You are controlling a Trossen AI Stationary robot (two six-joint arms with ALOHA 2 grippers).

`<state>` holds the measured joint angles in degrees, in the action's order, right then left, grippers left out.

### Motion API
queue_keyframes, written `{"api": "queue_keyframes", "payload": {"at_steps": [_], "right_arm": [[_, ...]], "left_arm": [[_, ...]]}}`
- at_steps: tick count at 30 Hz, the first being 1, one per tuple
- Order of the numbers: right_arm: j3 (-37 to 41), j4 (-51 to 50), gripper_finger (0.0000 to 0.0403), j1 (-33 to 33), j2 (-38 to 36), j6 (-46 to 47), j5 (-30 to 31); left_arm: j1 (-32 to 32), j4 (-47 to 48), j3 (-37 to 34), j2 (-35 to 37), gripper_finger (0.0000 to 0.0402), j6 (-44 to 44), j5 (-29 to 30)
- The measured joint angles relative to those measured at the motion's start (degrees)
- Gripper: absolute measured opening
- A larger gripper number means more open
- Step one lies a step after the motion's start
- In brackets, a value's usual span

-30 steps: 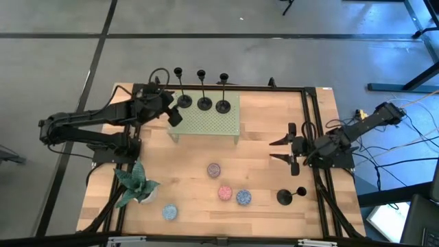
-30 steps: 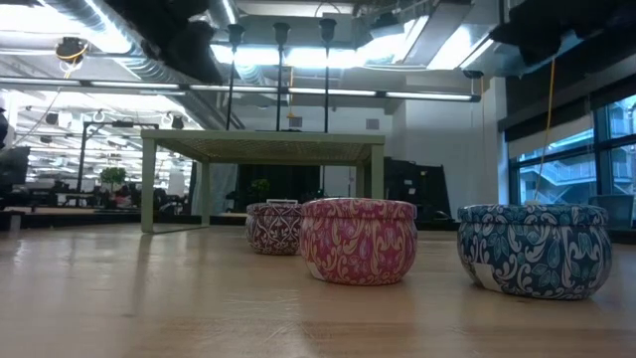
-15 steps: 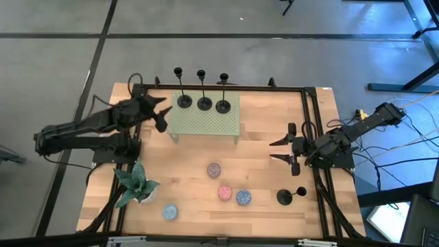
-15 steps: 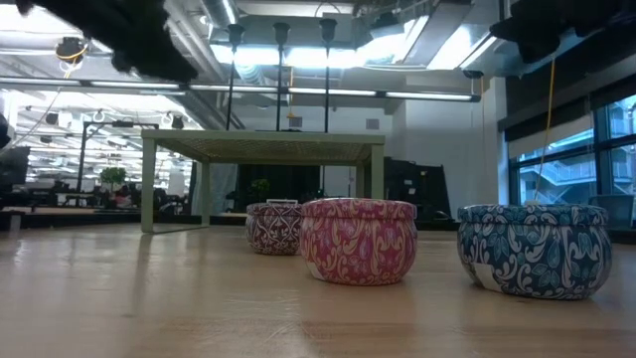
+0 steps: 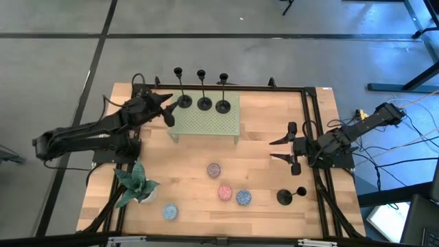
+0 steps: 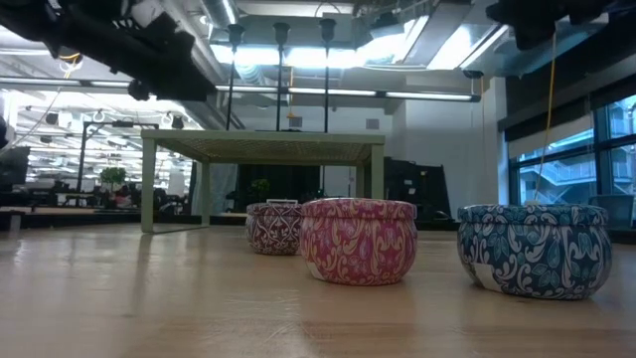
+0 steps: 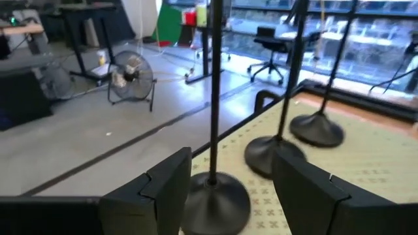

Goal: Pick & Place candle stick holders
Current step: Adjust the black candle holders on the shelf

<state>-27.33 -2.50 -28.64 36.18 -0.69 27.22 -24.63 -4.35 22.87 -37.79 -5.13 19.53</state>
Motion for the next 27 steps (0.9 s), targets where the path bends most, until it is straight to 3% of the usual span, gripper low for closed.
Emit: {"api": "queue_keyframes", "payload": {"at_steps": [8,27], "right_arm": [[0.0,1.93,0.0188,0.0,0.0,-3.12,-0.02],[0.0,2.17,0.0188,0.0,0.0,-4.26,-0.46]], "left_arm": [[-2.36,-8.24,0.0,-7.65,0.0206,1.24,-0.04],[-6.98,-18.65,0.0,-16.1,0.02,3.49,-2.91]]}}
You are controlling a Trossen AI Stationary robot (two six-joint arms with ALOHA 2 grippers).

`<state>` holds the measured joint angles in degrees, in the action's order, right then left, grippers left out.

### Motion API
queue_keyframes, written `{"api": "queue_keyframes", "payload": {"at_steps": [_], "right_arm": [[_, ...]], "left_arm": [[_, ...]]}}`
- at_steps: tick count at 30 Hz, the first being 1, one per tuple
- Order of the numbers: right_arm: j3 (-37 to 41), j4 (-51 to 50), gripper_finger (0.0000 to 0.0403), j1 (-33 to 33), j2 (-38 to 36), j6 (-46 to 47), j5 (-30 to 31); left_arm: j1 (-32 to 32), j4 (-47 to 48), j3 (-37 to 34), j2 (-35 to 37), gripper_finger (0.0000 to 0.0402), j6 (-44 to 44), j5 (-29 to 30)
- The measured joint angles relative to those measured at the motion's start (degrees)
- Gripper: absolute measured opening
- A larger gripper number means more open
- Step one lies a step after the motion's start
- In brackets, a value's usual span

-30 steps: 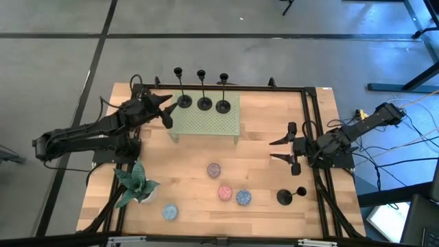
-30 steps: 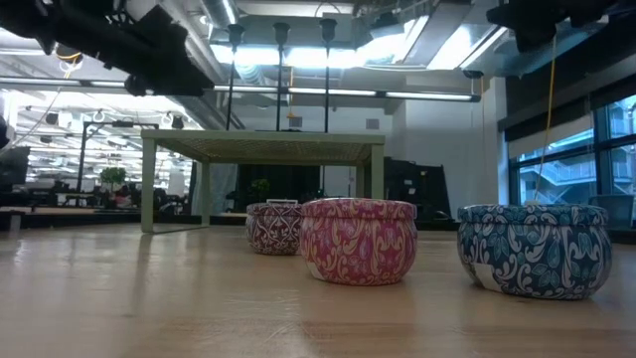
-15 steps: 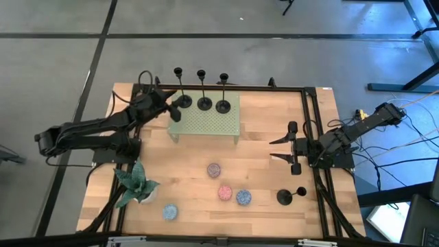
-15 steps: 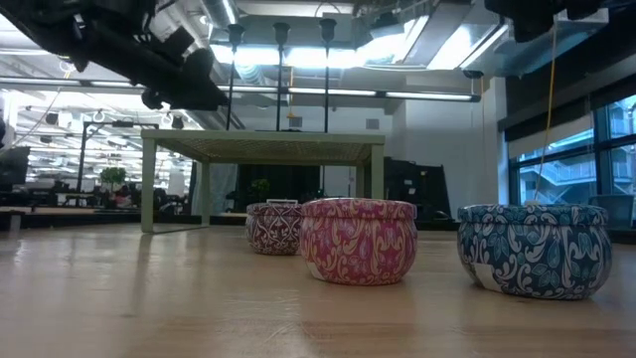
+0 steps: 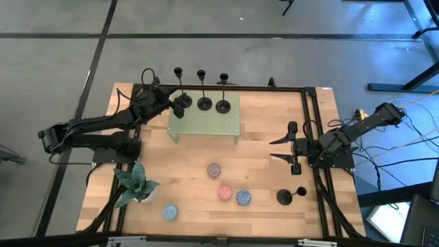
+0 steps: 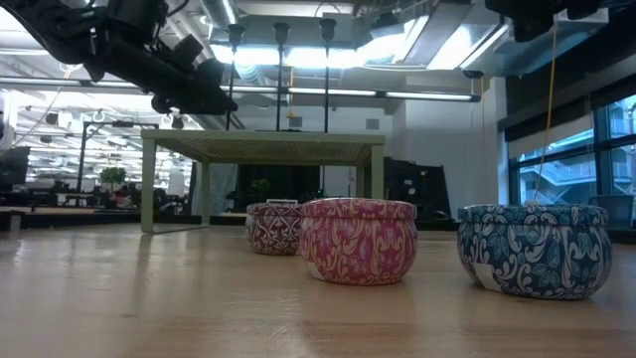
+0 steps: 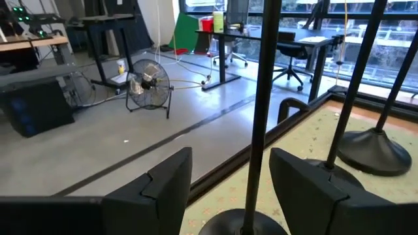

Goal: Pick & Place candle stick holders
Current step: Adjust the black candle holders on the shelf

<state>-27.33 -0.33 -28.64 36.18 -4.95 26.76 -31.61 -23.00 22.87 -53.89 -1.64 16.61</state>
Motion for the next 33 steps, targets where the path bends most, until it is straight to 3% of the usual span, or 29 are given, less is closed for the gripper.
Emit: {"api": "queue_keyframes", "payload": {"at_steps": [17,27,33], "right_arm": [[0.0,0.08,0.0188,0.0,0.0,0.09,0.02],[0.0,0.08,0.0188,0.0,0.0,0.02,0.0],[0.0,0.06,0.0188,0.0,0.0,0.0,0.02]], "left_arm": [[-0.05,0.04,0.0,-0.02,0.0063,0.91,-2.31],[-0.05,0.02,0.0,0.02,0.0013,2.25,-2.28],[-0.05,0.07,0.0,0.05,0.0019,1.08,-1.35]]}}
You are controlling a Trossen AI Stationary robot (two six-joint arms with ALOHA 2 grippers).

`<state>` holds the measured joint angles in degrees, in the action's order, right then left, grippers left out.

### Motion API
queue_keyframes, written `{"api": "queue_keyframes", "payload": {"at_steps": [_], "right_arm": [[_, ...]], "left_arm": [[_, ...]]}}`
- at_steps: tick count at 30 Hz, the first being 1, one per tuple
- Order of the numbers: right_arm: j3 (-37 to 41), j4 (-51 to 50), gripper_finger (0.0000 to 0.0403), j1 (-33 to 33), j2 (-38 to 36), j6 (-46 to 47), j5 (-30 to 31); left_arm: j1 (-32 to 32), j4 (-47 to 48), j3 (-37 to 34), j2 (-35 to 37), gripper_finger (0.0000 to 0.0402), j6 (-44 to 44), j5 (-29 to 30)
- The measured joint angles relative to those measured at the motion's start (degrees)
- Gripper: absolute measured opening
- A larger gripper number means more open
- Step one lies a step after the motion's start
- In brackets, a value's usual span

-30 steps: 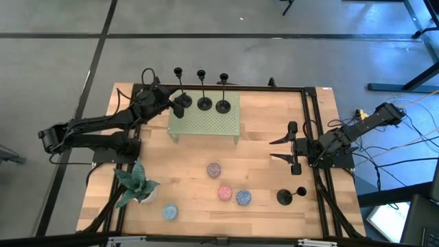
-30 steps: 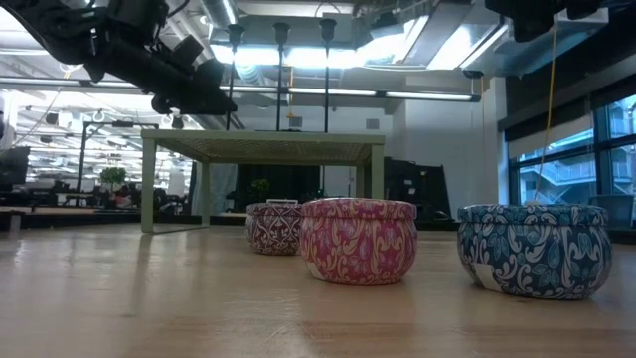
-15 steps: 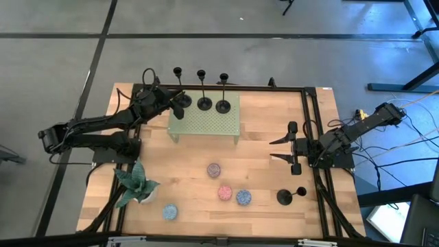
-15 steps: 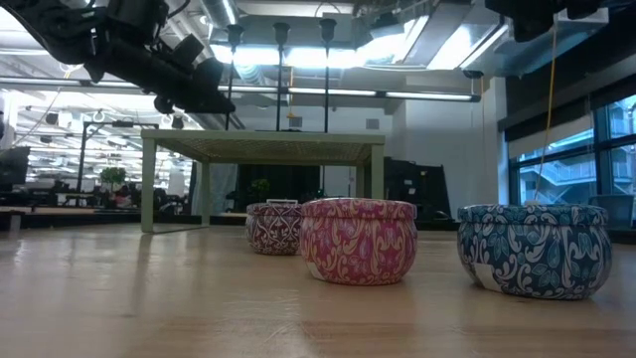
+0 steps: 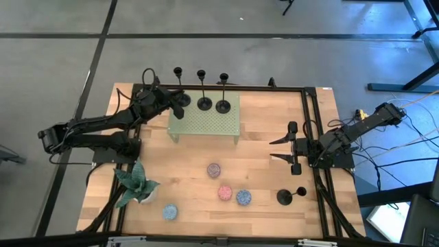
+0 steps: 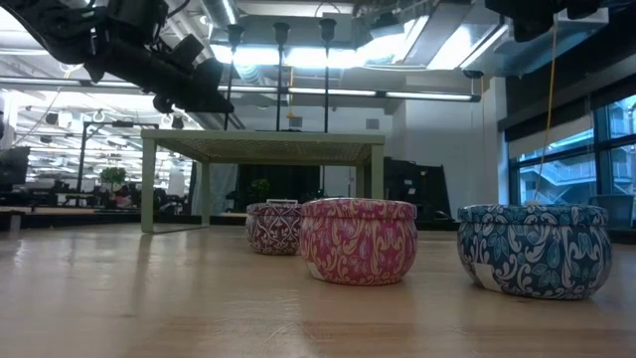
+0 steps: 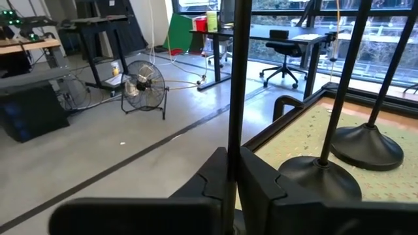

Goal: Pick & Place candle stick holders
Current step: Adjust the black candle holders on the shelf

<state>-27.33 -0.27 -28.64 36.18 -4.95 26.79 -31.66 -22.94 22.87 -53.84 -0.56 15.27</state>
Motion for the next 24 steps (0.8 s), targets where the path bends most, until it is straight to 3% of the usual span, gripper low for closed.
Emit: {"api": "queue_keyframes", "payload": {"at_steps": [7,14,24], "right_arm": [[0.0,-0.08,0.0188,-0.02,0.0,0.19,0.0],[0.0,-0.31,0.0188,-0.02,0.0,0.34,-1.72],[0.0,-0.31,0.0188,-0.02,0.0,0.42,-2.43]], "left_arm": [[0.0,0.75,0.0,3.16,0.0016,-1.52,0.04],[0.0,9.33,-0.01,7.98,0.0017,-4.54,0.27],[0.0,10.27,0.0,7.64,0.0017,-5.22,1.38]]}}
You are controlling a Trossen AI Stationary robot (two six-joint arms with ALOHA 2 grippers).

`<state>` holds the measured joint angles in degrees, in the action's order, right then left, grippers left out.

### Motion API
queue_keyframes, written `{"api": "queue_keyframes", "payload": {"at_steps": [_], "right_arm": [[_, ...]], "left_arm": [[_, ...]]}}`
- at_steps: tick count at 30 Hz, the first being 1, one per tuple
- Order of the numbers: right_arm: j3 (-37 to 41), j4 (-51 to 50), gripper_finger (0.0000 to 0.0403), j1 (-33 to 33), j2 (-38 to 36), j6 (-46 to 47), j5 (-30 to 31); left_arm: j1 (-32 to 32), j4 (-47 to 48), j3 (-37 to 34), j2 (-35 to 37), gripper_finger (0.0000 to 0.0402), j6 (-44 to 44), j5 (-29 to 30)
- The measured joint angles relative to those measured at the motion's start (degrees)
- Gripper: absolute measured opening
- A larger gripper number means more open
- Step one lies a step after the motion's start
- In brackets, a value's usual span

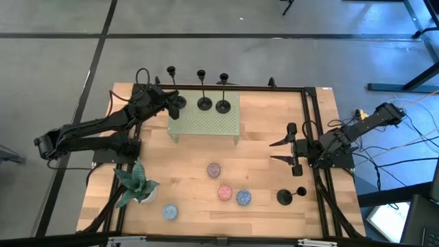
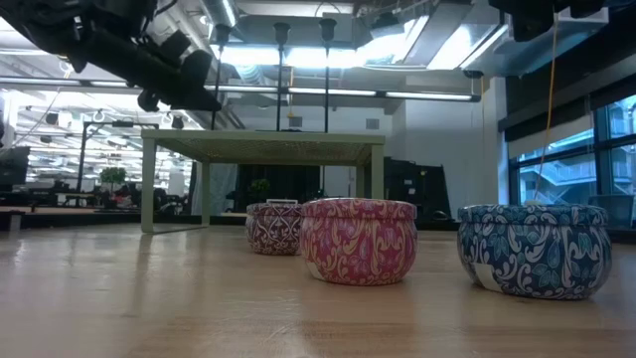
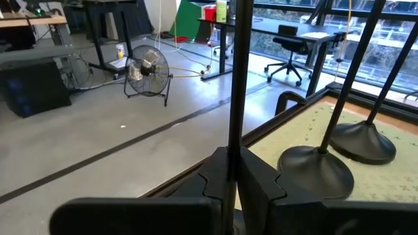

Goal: Pick & Place candle stick holders
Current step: Adjust the black candle holders on the shelf

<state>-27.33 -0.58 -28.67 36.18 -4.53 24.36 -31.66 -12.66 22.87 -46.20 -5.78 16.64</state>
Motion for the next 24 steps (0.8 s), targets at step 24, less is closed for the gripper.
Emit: {"api": "queue_keyframes", "payload": {"at_steps": [24], "right_arm": [[0.0,0.02,0.0188,0.0,0.0,-0.23,-2.12]], "left_arm": [[0.0,0.59,-0.07,-1.53,0.01,-2.05,0.28]]}}
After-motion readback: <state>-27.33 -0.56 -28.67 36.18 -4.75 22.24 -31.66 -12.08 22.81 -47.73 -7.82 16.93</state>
